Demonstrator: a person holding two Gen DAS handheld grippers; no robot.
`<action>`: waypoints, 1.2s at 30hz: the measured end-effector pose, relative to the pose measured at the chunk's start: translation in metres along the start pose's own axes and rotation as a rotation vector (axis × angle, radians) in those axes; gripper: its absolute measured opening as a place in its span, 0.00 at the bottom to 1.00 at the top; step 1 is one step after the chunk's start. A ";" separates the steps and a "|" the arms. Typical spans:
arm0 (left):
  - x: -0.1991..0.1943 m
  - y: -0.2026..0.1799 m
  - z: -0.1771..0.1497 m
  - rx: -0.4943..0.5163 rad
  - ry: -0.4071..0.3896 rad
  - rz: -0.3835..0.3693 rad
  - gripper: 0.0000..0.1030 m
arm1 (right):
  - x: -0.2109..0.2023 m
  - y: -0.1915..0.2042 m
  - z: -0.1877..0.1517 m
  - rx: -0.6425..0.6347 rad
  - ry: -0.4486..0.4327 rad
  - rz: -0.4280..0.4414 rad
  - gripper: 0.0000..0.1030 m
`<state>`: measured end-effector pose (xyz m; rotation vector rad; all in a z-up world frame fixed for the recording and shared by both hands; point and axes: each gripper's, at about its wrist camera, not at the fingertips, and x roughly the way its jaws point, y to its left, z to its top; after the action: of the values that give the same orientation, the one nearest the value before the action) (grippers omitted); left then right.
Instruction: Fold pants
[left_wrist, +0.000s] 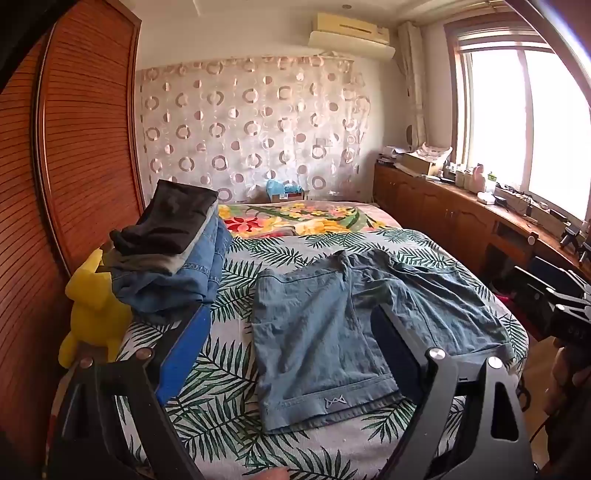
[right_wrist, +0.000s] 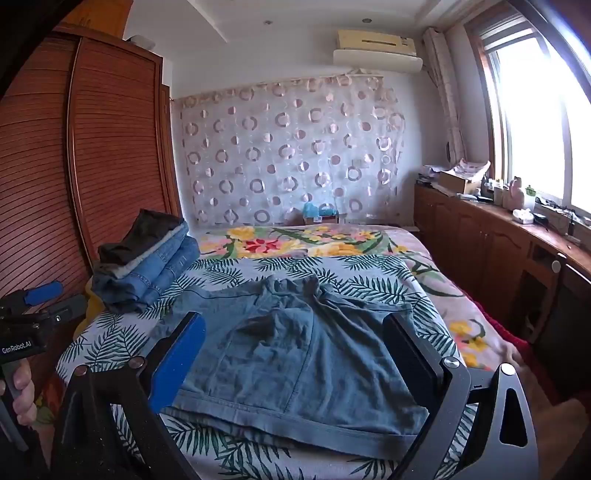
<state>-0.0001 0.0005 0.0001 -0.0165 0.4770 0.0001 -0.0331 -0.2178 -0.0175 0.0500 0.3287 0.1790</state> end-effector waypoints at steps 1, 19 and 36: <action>0.000 0.000 0.000 0.001 -0.002 0.000 0.86 | 0.000 0.000 0.000 0.001 0.000 0.001 0.94; -0.001 -0.001 0.001 0.009 -0.004 0.008 0.86 | 0.000 0.002 -0.001 -0.006 -0.016 0.005 0.94; -0.010 -0.003 0.009 0.009 -0.012 0.004 0.86 | -0.002 0.002 0.000 -0.008 -0.021 0.012 0.94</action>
<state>-0.0044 -0.0020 0.0126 -0.0069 0.4652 0.0024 -0.0354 -0.2163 -0.0168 0.0459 0.3072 0.1914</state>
